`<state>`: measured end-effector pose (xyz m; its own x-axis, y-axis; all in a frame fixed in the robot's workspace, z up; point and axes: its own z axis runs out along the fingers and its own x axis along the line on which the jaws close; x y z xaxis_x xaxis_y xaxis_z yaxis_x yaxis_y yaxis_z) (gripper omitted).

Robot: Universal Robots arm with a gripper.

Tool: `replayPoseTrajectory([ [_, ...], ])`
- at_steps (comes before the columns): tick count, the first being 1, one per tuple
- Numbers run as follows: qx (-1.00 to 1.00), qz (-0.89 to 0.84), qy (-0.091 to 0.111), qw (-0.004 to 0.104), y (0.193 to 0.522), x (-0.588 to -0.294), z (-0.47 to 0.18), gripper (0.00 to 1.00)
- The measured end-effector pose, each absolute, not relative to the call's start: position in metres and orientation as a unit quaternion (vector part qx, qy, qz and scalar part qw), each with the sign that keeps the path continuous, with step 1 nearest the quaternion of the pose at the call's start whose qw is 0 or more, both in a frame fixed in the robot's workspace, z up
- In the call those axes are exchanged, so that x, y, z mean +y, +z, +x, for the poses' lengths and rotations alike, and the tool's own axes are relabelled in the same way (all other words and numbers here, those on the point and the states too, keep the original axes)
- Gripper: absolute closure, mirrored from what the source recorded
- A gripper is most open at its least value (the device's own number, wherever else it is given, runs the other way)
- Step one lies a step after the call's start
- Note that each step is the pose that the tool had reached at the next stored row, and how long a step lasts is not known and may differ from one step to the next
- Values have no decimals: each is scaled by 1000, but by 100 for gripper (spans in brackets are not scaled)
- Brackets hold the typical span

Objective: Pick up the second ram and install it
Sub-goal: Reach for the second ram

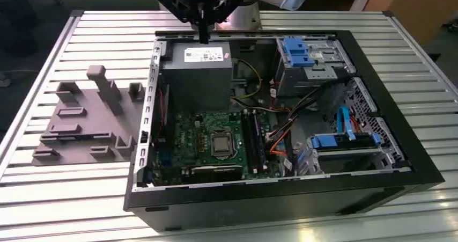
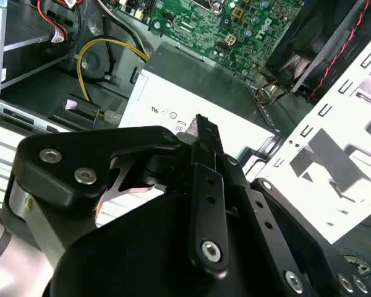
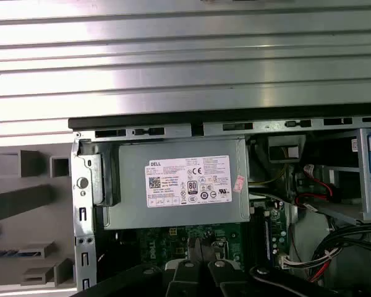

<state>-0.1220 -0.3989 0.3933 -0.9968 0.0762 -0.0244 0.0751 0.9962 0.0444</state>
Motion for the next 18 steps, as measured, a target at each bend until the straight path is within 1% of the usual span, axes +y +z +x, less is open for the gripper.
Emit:
replayPoseTrajectory([
  [18, 999, 38, 22, 13, 393, -399, -126, 89],
])
